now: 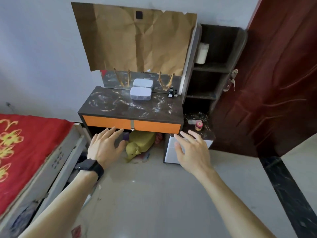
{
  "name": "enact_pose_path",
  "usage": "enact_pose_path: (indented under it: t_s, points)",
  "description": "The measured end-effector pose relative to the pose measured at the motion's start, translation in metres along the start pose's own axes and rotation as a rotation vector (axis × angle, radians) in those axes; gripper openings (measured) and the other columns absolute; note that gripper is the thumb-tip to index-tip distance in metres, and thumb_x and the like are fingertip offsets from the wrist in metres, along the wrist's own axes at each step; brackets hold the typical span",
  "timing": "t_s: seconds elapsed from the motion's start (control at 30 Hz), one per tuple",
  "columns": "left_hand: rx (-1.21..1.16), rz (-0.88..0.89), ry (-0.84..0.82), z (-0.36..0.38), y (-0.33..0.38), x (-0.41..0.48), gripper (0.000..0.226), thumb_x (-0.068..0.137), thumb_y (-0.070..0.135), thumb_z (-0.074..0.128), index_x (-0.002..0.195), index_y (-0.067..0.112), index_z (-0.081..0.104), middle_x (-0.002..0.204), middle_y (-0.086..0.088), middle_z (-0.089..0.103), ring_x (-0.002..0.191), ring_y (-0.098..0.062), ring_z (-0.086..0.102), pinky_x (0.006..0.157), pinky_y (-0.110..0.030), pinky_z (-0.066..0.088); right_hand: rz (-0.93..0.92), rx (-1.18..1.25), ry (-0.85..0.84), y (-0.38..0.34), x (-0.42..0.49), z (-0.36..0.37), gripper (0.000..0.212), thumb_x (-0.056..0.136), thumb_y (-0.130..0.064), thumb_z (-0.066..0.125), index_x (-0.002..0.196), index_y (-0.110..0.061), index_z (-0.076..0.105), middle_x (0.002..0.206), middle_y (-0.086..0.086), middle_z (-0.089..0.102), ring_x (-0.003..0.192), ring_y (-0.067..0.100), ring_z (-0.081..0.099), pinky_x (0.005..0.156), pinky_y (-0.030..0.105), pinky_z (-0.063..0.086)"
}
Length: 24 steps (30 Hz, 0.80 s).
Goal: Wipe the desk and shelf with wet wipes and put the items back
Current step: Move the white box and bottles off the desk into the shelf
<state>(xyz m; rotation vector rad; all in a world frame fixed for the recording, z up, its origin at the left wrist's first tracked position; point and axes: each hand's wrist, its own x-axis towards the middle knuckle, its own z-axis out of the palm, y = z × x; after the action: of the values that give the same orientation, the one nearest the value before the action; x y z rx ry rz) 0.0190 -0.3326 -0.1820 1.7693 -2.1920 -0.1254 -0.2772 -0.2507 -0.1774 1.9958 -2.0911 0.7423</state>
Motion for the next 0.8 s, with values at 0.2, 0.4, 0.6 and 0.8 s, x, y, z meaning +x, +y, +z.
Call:
enact_pose_path:
  t_s: [0.2,0.4,0.6,0.8]
  points:
    - [0.006,-0.081,-0.041,0.037,-0.032,0.084,0.047,0.093,0.045,0.051,0.139,0.034,0.051,0.147,0.001,0.049,0.139,-0.026,0.038,0.112,-0.044,0.030,0.011,0.048,-0.041,0.002,0.083,0.070,0.038,0.094,-0.038,0.044,0.113,-0.025,0.074,0.119,-0.001,0.071,0.119,0.029,0.057,0.092,0.044,0.052]
    - [0.022,-0.098,-0.070,0.085,-0.048,0.189,0.047,0.092,0.042,0.052,0.138,0.034,0.052,0.144,0.001,0.052,0.136,-0.024,0.040,0.113,-0.044,0.032,0.028,0.097,-0.076,0.025,0.178,0.149,0.039,0.092,-0.039,0.043,0.113,-0.027,0.074,0.118,-0.002,0.071,0.121,0.027,0.057,0.091,0.046,0.052]
    - [0.037,-0.183,-0.120,0.122,-0.046,0.279,0.046,0.092,0.041,0.053,0.137,0.034,0.053,0.144,0.003,0.052,0.136,-0.023,0.041,0.112,-0.042,0.029,0.011,0.095,-0.183,0.054,0.269,0.213,0.038,0.092,-0.041,0.045,0.117,-0.031,0.072,0.122,-0.007,0.069,0.124,0.022,0.054,0.093,0.043,0.052]
    - [-0.024,-0.249,-0.198,0.161,-0.053,0.352,0.045,0.089,0.039,0.058,0.134,0.032,0.057,0.140,0.003,0.055,0.132,-0.023,0.045,0.111,-0.040,0.030,-0.022,0.068,-0.287,0.071,0.332,0.271,0.039,0.090,-0.041,0.045,0.114,-0.028,0.074,0.118,-0.006,0.071,0.117,0.025,0.059,0.090,0.040,0.052]
